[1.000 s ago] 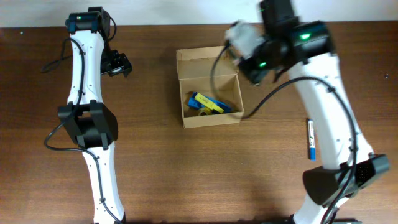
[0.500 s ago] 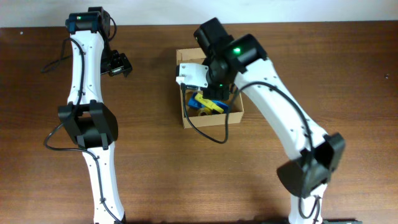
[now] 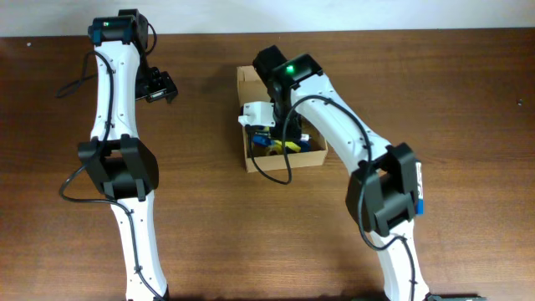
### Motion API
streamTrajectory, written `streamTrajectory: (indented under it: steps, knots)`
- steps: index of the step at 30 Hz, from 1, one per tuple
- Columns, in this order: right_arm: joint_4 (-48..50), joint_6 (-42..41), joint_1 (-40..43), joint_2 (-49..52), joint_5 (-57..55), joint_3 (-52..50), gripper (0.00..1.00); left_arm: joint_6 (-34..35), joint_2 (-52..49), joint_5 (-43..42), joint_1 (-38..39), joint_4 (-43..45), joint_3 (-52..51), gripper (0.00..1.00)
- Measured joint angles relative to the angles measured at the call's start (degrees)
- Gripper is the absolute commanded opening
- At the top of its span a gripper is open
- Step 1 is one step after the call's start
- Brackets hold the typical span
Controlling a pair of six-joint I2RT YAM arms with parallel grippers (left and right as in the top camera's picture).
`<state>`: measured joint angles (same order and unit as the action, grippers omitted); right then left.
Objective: Pack container
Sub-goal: 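Carry the black marker into the box and release it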
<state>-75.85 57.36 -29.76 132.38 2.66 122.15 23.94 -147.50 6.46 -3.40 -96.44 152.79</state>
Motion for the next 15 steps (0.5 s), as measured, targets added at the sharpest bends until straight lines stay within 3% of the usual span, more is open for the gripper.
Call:
streamTrajectory:
  steps: [7, 10, 11, 13, 15]
  knots:
    - [1.33, -1.14, 0.00, 1.95, 0.42, 0.00, 0.05, 0.00, 0.00, 0.00, 0.00, 0.00, 0.00, 1.00]
    - [2.23, -1.79, 0.00, 1.95, 0.46, -0.07, 0.10, 0.00, 0.00, 0.00, 0.00, 0.00, 0.00, 1.00]
    - [2.38, -1.95, 0.00, 1.95, 0.48, -0.09, 0.16, 0.02, 0.00, 0.00, 0.00, 0.00, 0.00, 1.00]
    - [2.40, -2.32, 0.00, 1.95, 0.68, -0.42, 0.39, 0.00, 0.00, 0.00, 0.00, 0.00, 0.00, 1.00]
    - [2.38, -2.97, 0.00, 1.97, 0.68, -0.61, 0.43, 0.00, 0.00, 0.00, 0.00, 0.00, 0.00, 1.00]
